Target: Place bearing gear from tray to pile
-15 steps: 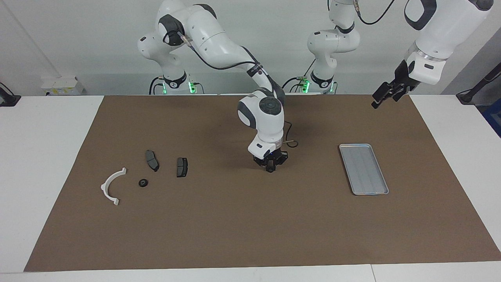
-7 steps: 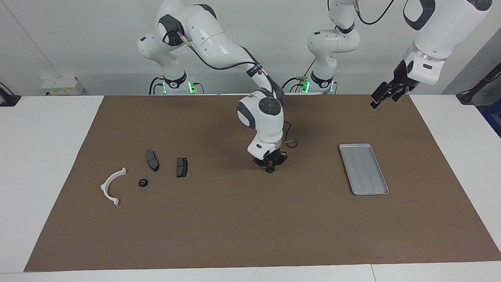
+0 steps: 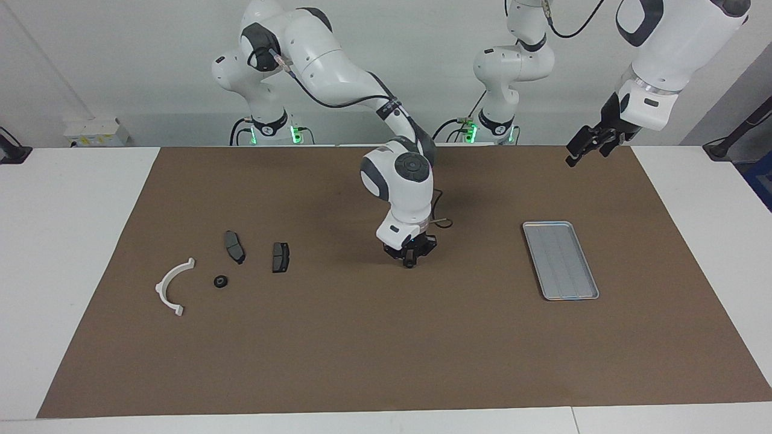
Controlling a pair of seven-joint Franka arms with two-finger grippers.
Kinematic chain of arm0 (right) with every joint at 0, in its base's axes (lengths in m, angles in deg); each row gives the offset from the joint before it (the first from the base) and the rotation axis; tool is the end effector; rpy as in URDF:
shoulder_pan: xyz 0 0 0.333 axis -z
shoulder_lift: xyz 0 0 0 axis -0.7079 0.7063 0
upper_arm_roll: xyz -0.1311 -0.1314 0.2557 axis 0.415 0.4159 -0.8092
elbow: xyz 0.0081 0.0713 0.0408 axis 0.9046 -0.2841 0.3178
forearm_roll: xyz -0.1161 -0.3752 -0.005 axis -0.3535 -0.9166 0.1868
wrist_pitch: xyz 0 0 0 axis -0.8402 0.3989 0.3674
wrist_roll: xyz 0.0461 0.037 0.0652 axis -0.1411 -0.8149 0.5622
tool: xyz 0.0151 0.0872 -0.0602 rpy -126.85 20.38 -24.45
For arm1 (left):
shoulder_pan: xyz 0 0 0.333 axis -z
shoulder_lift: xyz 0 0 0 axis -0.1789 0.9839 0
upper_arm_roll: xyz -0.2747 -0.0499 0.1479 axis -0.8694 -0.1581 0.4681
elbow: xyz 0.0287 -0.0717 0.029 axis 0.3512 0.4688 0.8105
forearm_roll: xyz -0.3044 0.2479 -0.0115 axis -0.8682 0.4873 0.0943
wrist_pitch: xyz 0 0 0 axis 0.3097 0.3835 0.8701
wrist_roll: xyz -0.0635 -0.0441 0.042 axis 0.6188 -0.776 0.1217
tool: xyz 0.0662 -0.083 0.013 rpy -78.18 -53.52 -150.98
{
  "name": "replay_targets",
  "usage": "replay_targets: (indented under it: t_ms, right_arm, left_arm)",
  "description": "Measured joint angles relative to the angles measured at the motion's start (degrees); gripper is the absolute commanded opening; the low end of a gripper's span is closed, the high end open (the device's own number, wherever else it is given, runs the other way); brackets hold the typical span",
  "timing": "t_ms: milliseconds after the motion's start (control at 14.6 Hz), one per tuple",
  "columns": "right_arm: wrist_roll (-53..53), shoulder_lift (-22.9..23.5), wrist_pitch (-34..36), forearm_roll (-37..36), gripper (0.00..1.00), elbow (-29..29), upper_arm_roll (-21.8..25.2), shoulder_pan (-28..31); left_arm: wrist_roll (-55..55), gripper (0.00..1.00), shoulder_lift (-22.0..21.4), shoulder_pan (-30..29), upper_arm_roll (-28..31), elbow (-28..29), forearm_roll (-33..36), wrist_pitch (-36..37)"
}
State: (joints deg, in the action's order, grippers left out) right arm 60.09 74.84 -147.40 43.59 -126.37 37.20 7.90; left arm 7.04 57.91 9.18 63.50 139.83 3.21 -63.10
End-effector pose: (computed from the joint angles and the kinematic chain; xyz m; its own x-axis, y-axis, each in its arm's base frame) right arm 0.6110 0.4091 0.3199 0.9957 0.0684 0.0630 0.0702 -0.9972 -0.0271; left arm 0.5266 -0.0246 0.6121 0.9569 0.2809 -0.0733 0.2836 -0.9584 0.0307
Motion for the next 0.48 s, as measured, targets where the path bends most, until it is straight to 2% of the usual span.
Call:
replay_targets:
  t_ms: [274,479]
  right_arm:
    - [8.4,-1.4,3.6,0.0,0.0,2.0,0.1,5.4]
    - [19.3,-3.3,6.4,0.2,0.0,2.1,0.1,11.4]
  left_arm:
    - [0.8,1.0,0.0,0.0,0.0,0.0,2.0,0.1]
    - [2.9,1.0,0.0,0.0,0.1,0.0,2.1,0.1]
